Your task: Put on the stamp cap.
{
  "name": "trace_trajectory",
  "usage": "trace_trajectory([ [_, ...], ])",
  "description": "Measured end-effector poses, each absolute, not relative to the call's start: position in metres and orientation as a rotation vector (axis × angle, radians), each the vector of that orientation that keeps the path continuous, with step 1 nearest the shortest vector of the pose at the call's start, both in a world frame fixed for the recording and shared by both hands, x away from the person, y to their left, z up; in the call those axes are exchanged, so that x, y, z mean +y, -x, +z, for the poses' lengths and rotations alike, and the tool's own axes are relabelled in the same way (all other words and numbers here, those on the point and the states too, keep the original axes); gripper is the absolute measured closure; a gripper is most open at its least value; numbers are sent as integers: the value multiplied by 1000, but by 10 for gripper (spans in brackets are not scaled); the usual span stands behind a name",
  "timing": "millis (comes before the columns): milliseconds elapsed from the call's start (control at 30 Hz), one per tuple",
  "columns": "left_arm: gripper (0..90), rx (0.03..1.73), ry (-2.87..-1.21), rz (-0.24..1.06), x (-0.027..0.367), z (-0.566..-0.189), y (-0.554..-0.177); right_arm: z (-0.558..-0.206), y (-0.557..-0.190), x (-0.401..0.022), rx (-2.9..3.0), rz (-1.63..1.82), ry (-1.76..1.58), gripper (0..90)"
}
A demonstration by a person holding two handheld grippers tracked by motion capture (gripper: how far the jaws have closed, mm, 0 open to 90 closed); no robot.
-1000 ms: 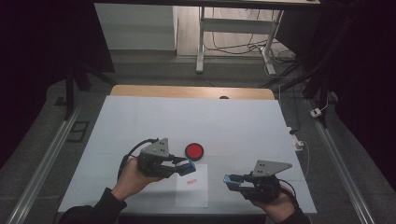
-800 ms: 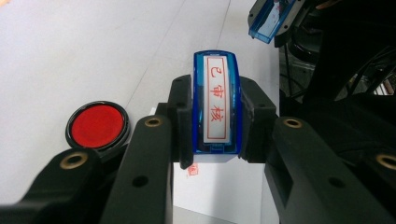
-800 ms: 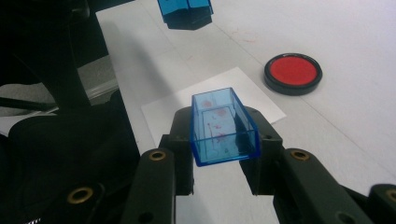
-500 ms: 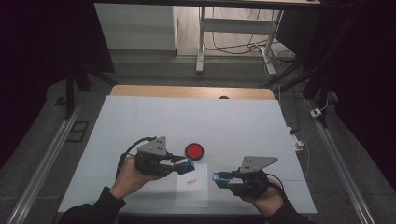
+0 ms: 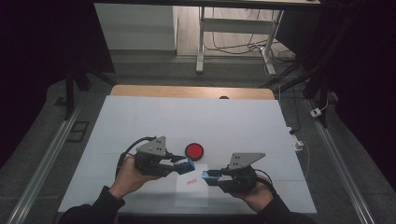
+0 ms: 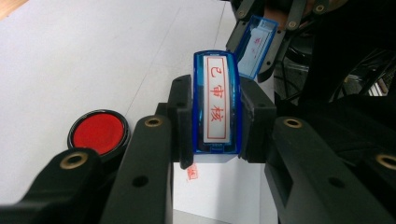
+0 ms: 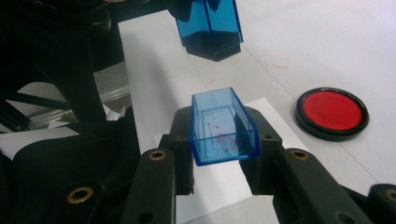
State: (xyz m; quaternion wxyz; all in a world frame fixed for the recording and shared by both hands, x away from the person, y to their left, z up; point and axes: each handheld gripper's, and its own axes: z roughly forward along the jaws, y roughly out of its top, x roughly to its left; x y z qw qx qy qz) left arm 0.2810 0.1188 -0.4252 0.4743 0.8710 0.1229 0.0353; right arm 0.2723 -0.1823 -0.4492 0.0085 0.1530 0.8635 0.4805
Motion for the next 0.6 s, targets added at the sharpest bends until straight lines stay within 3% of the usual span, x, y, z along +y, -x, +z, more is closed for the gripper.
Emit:
trace_trajectory([
  [600,696,220,-2123,101,119,-423,-279,-457,-284,-154,2766,1537,-357,680],
])
